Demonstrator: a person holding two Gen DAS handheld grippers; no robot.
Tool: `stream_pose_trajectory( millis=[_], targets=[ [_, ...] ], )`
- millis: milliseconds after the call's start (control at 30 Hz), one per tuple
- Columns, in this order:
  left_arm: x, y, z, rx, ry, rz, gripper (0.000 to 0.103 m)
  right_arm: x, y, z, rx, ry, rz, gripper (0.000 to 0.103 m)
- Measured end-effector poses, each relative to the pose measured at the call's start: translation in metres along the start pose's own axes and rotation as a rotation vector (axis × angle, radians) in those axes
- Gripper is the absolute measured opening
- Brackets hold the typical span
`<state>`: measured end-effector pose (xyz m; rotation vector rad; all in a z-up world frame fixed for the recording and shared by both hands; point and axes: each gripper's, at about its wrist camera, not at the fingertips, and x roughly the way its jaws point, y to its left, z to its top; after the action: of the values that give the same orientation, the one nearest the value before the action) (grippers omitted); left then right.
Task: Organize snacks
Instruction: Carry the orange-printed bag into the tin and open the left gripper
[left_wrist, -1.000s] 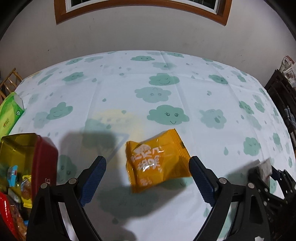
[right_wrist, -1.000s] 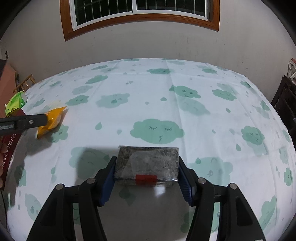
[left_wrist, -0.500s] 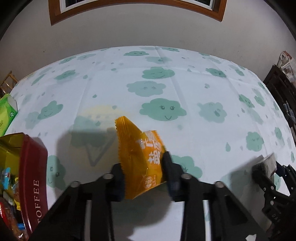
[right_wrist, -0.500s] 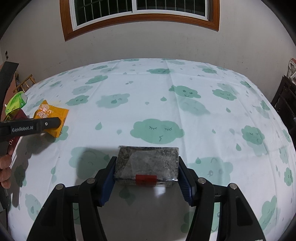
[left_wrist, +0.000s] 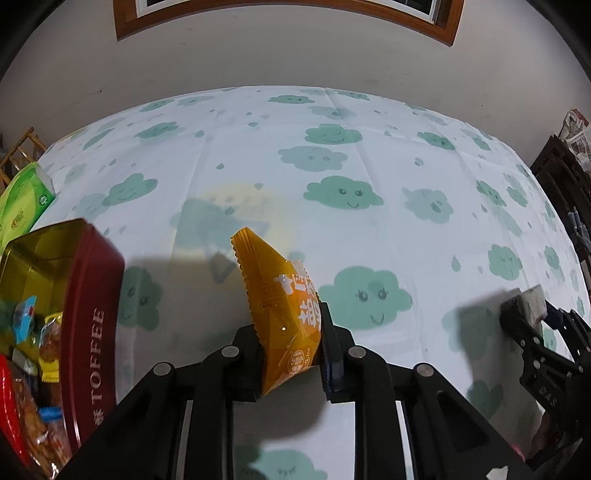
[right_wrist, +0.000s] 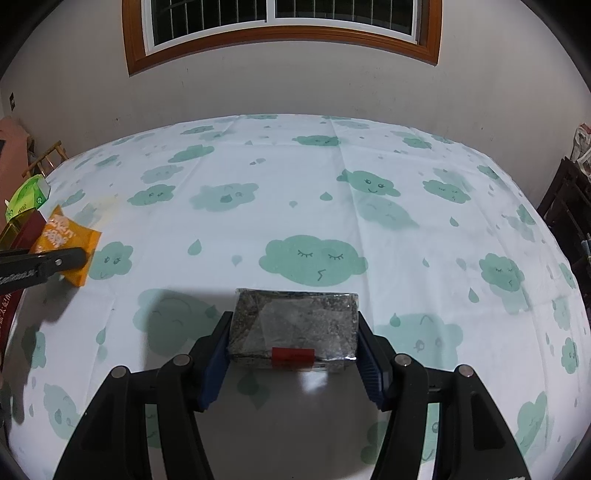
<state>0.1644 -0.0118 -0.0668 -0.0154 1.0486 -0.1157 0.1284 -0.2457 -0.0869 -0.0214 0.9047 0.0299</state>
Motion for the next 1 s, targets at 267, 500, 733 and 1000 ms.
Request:
stream_pose_trajectory(
  millis=[267, 500, 733, 1000],
  targets=[
    [-0.025, 0.003, -0.015, -0.016, -0.004, 0.004, 0.020, 0.000, 0.000, 0.000, 0.000, 0.000, 0.000, 0.062],
    [-0.055, 0.008, -0.025, -0.020, -0.011, 0.016, 0.020, 0.000, 0.000, 0.000, -0.001, 0.000, 0.000, 0.062],
    [-0.090, 0.021, -0.027, -0.005, -0.029, 0.020, 0.020, 0.000, 0.000, 0.000, -0.001, 0.000, 0.000, 0.062],
    [-0.118, 0.050, -0.030, -0.006, -0.045, 0.033, 0.020, 0.000, 0.000, 0.000, -0.001, 0.000, 0.000, 0.062]
  ],
)
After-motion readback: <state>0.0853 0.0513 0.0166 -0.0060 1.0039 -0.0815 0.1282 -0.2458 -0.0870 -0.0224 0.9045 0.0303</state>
